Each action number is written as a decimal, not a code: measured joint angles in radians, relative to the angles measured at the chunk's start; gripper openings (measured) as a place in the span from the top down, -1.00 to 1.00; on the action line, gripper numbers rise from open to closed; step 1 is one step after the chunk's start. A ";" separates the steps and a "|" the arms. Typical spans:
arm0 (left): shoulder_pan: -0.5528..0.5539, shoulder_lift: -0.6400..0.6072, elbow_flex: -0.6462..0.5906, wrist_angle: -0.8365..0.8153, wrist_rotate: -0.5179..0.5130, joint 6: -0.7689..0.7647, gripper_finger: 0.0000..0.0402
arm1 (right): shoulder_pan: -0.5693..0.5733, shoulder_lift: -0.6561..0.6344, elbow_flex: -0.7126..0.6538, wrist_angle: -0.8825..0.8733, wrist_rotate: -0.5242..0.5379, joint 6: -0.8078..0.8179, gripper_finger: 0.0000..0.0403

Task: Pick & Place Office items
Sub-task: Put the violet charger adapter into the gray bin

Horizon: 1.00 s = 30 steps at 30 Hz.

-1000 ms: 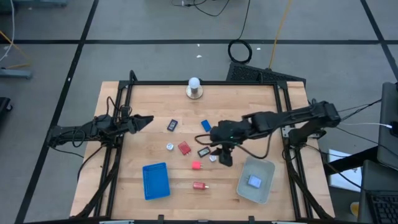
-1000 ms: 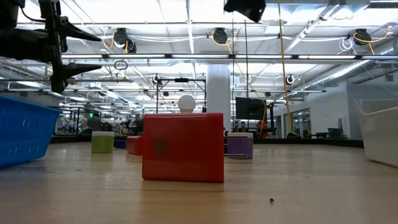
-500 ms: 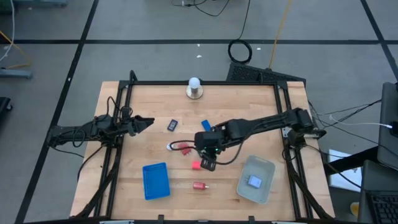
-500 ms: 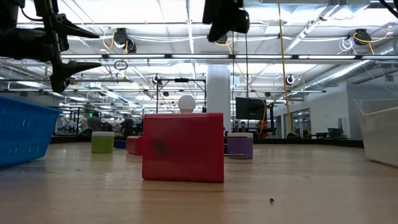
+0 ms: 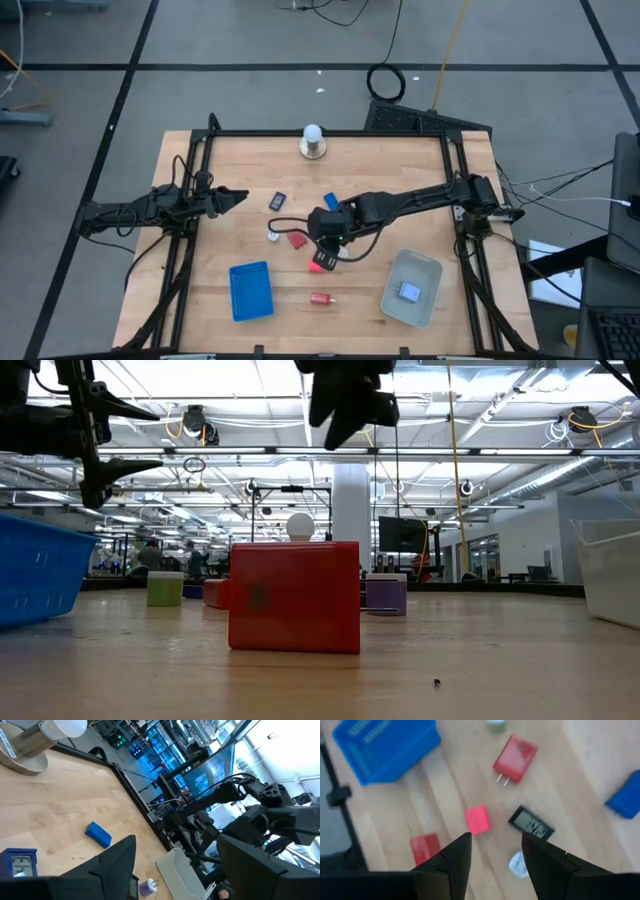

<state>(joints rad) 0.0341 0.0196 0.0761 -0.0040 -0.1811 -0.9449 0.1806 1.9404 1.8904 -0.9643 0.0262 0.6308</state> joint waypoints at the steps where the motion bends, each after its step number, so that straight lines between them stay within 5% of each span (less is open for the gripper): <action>1: 0.000 0.000 0.000 0.000 0.000 -0.002 -0.38 | 0.003 0.000 0.000 0.002 0.014 0.016 0.18; 17: 0.000 0.000 0.000 0.000 0.125 -0.079 -0.38 | 0.012 0.000 -0.195 0.154 -0.009 0.373 -0.09; 30: 0.000 0.000 0.000 0.000 0.129 -0.074 -0.38 | 0.011 0.000 -0.287 0.179 -0.062 0.405 -0.19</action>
<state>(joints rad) 0.0341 0.0195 0.0761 -0.0040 -0.0521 -1.0187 0.1917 1.9400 1.6033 -0.7850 -0.0357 1.0355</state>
